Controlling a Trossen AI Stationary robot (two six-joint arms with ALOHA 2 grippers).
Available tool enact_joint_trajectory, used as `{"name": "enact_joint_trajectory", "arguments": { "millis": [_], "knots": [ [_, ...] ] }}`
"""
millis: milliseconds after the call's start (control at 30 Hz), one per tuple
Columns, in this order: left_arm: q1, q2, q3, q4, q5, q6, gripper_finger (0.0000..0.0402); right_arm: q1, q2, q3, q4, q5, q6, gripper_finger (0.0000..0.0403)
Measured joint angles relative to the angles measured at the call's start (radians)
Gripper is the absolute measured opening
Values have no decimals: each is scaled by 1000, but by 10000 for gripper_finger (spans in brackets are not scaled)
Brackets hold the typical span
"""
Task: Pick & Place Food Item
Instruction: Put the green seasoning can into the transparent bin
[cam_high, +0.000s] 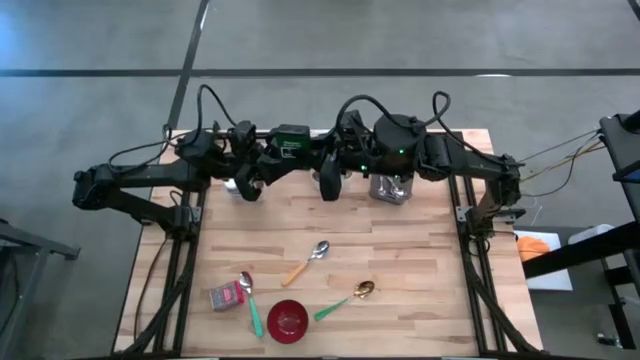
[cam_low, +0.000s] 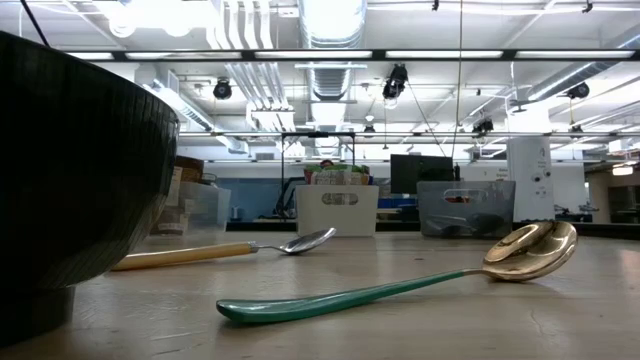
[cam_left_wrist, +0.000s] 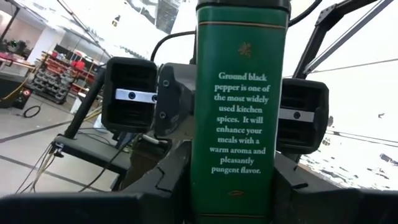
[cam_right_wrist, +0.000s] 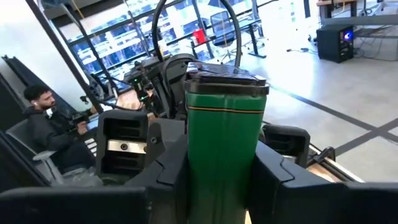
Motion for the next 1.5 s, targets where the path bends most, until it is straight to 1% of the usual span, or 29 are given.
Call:
{"name": "enact_joint_trajectory", "arguments": {
  "millis": [100, 133, 167, 300, 367, 467, 533, 633, 733, 833, 933, 1000, 1100, 1233, 1333, 1433, 1500],
  "knots": [
    [0, 0, 0, -3, -4, -1, 129, 0, 0, 0, -3, -11, -12, 98],
    [0, 0, 0, -3, -6, -7, 139, 0, 0, 0, -5, -18, -16, 98],
    [0, 0, 0, -7, 5, -24, 157, 0, 0, 0, -14, -28, -30, 98],
    [1, -4, 0, -53, 94, -87, 251, 3, -5, 1, -82, -41, -77, 98],
    [3, -26, 1, -117, 129, -100, 289, 4, -10, 1, -124, -48, -78, 98],
    [4, -72, 1, -251, 148, -79, 325, 4, -20, 0, -221, -70, -89, 98],
    [4, -108, 5, -342, 149, -50, 337, 4, -27, 0, -277, -103, -78, 98],
    [5, -141, 52, -467, 157, -27, 341, 2, -31, 0, -373, -148, -64, 98],
    [7, -134, 147, -651, 155, 11, 343, 2, -14, 0, -422, -204, -60, 98],
    [7, -82, 263, -820, 151, 56, 343, 4, 8, 0, -423, -240, -57, 98],
    [7, -15, 374, -977, 155, 113, 343, 4, 24, 0, -413, -250, -56, 98],
    [7, 31, 429, -1079, 156, 142, 343, 2, 28, 0, -410, -268, -56, 98],
    [6, 83, 478, -1137, 167, 157, 344, 2, 32, 0, -409, -292, -46, 98],
    [6, 133, 503, -1132, 251, 172, 344, 4, 32, 0, -407, -310, -46, 98],
    [6, 164, 507, -1135, 289, 180, 343, 6, 32, 0, -404, -318, -47, 98],
    [6, 178, 506, -1134, 315, 184, 327, 8, 32, 0, -404, -322, -48, 98],
    [6, 184, 507, -1133, 320, 191, 303, 8, 32, 0, -404, -323, -48, 98]
  ]
}}
